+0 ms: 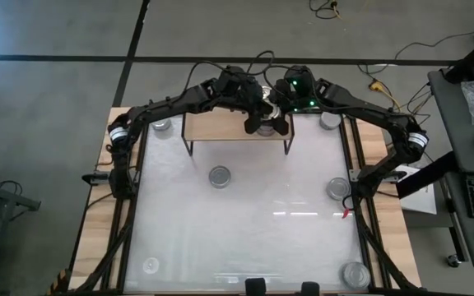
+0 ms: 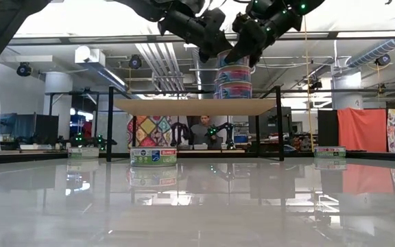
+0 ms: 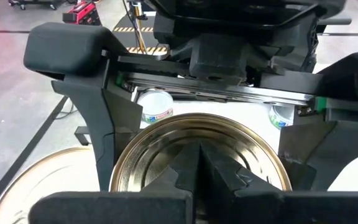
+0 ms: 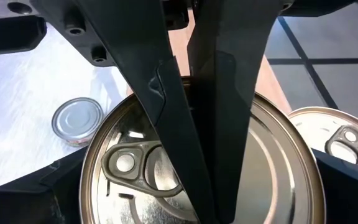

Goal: Stack canned seafood by type on shelf
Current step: Stack the blue-pink tuna can on top of the other blue-pink tuna can on the shelf

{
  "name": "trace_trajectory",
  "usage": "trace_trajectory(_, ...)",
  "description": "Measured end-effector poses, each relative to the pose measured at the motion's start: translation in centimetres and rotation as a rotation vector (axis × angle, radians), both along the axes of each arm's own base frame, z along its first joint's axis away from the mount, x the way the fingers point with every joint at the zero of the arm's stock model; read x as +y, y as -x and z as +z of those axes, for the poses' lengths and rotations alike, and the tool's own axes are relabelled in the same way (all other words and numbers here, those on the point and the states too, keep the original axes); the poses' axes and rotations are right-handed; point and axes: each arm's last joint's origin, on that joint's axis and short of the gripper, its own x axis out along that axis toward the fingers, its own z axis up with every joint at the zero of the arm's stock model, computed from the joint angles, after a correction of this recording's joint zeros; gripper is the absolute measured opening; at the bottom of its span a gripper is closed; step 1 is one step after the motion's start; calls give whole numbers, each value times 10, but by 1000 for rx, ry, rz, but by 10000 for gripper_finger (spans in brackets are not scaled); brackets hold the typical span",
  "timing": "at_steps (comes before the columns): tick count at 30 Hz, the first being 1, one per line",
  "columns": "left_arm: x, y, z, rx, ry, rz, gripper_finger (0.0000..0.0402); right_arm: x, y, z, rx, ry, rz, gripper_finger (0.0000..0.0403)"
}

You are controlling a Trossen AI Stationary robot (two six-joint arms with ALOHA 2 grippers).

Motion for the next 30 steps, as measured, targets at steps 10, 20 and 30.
trace_trajectory(10,0,-1,-2,7,3,1,0,0,0,0,0,-5,2,400)
trace_trajectory(20,1,0,-2,10,5,2,0,-3,-5,-6,10,-6,16,400)
trace_trajectory(30,1,1,-2,15,2,11,0,-3,-7,-5,-25,-39,19,400)
